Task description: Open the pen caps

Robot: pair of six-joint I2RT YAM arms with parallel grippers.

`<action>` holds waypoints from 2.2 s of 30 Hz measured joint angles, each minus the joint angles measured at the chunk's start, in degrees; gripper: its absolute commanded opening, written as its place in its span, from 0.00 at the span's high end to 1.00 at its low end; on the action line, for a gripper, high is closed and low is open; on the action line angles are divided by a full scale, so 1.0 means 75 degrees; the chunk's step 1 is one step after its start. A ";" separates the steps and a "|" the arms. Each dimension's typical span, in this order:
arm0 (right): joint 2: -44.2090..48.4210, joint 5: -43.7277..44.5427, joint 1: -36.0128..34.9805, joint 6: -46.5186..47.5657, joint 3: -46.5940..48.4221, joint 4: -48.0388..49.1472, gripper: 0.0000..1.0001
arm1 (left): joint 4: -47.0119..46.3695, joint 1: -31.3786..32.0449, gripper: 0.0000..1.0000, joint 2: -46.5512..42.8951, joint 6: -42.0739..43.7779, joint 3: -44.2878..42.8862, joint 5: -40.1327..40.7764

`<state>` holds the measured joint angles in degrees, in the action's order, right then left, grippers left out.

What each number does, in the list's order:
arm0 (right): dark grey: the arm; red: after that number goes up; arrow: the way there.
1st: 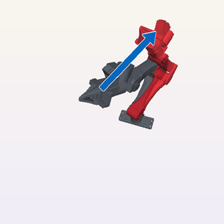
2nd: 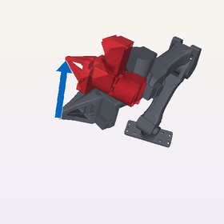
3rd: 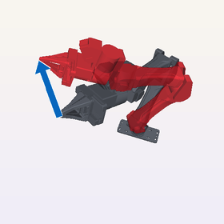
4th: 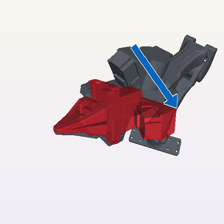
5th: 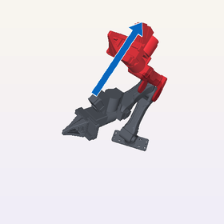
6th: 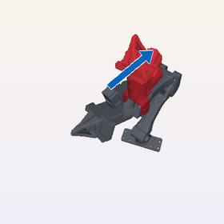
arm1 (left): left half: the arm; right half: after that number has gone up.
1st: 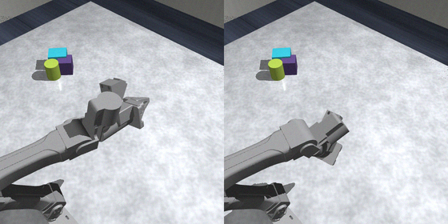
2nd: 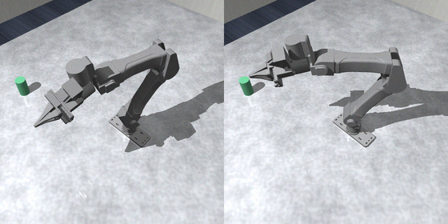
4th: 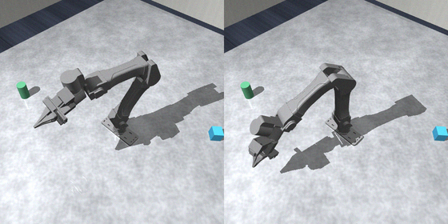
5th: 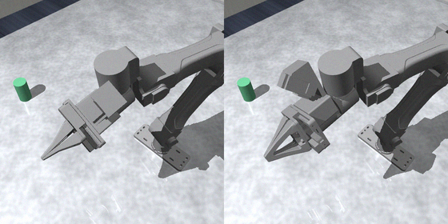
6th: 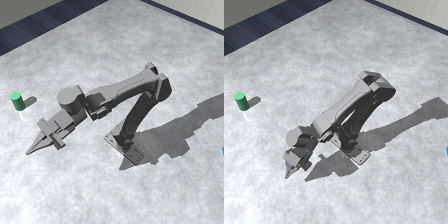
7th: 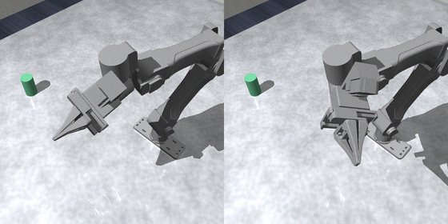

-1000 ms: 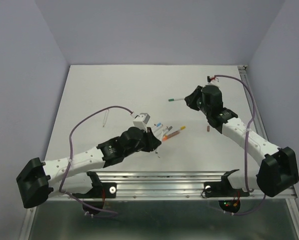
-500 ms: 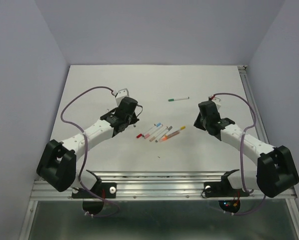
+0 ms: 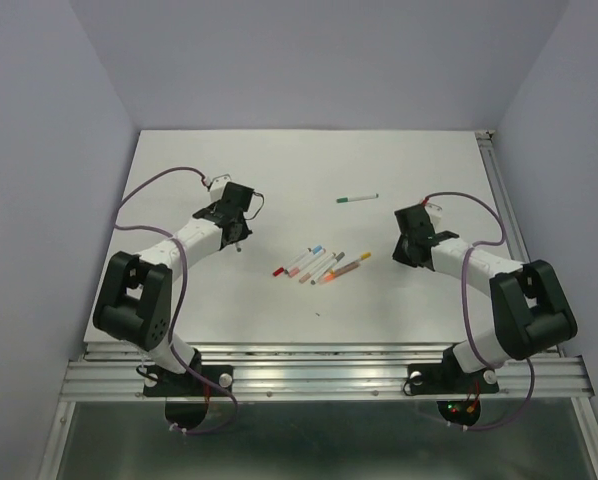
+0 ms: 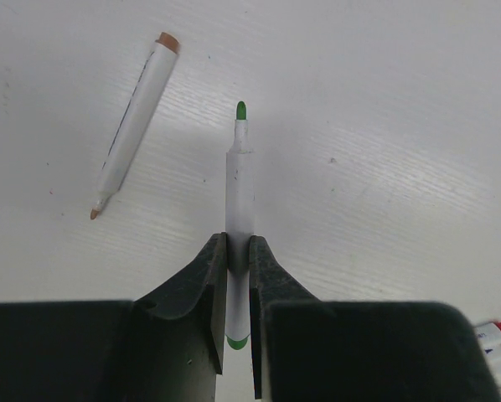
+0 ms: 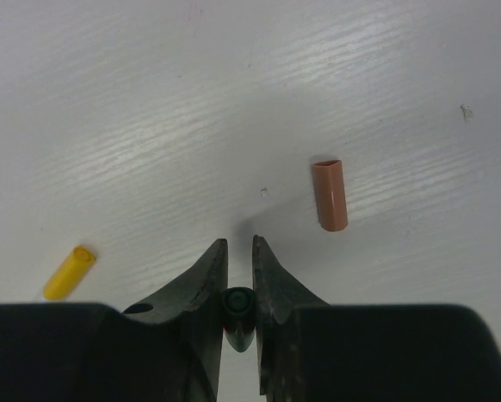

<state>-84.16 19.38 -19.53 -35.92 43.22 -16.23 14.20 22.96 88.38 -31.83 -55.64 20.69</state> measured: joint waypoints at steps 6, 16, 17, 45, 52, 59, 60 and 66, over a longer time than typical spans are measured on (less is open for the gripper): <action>-0.0052 0.0163 0.0020 0.0023 0.0000 -0.0079 0.78 | 0.0038 -0.0201 1.00 0.0533 0.0137 -0.0055 0.0052; -0.0283 0.0254 0.0058 0.0015 0.0000 -0.0291 0.65 | 0.0070 -0.0291 0.90 0.0935 0.0265 -0.0216 0.0213; -0.0283 0.0268 0.0058 0.0017 0.0000 -0.0300 0.64 | 0.0073 -0.0300 0.90 0.0941 0.0300 -0.0242 0.0248; 0.2396 -0.0831 0.0058 0.0766 0.0000 -0.0233 0.08 | -0.0595 -0.0452 0.52 0.1568 0.2066 -0.0533 0.0452; 0.2970 -0.0787 0.0058 0.0790 -0.0020 -0.0291 0.00 | -0.0545 -0.0466 0.29 0.1617 0.2066 -0.0545 0.0393; 0.3246 -0.0877 0.0058 0.0793 -0.0137 -0.0373 0.00 | -0.0536 -0.0385 0.02 0.1017 0.2098 -0.0542 -0.0157; 0.3273 -0.0906 0.0058 0.0793 -0.0160 -0.0388 0.00 | -0.0551 -0.0306 0.01 0.0851 0.2122 -0.0542 -0.0224; 0.3401 -0.1072 0.0058 0.0796 -0.0356 -0.0382 0.00 | -0.0801 0.0399 0.01 0.0070 0.2256 -0.0472 -0.0702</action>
<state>-58.65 11.33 -19.09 -29.95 40.56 -19.09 8.19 25.96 88.90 -14.92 -59.18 15.42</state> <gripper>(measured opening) 0.998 0.986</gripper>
